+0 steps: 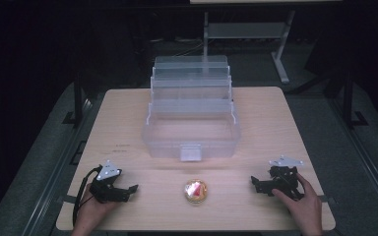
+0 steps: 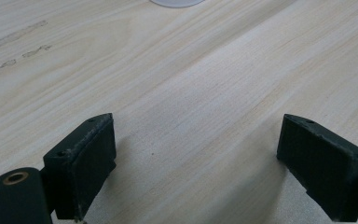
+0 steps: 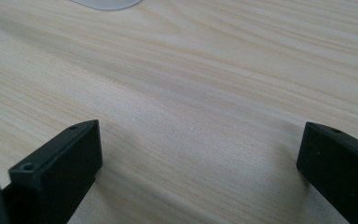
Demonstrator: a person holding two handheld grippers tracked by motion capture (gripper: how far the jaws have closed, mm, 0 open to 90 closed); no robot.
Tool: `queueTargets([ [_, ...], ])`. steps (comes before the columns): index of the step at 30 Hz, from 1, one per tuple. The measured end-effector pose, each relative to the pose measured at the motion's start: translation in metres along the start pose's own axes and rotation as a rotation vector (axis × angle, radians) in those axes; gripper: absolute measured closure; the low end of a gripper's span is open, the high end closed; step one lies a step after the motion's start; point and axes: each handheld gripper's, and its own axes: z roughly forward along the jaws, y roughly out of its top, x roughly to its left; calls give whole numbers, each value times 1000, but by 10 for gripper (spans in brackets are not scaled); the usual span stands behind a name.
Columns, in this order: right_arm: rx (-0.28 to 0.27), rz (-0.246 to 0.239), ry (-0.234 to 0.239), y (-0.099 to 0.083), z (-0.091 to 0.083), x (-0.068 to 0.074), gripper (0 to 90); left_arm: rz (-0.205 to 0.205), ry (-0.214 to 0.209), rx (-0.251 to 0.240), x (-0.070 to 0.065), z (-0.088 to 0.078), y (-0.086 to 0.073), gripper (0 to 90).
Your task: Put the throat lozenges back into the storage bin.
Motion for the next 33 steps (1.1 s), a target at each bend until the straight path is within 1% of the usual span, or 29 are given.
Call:
queueTargets([
  [8,-2,0,0,0,0,0,0,0,-1,0,0,0,0,107],
  [12,-2,-2,0,0,0,0,0,9,-7,-1,1,-1,0,109],
  [15,-2,0,0,0,0,0,0,13,-8,10,1,-2,0,112],
  [17,-1,0,0,0,0,0,0,24,-4,24,1,-3,1,121],
  [22,-1,-2,1,0,0,0,0,35,-2,26,-2,-5,6,124],
  [25,-1,-2,2,0,0,0,0,42,-10,36,-2,-6,8,124],
  [29,-1,-2,2,0,0,0,0,33,-26,43,-2,-7,10,128],
  [31,0,-2,2,0,0,0,0,28,-27,48,-3,-7,10,129],
  [33,0,-2,2,0,0,0,0,34,-27,53,-2,-9,12,129],
])
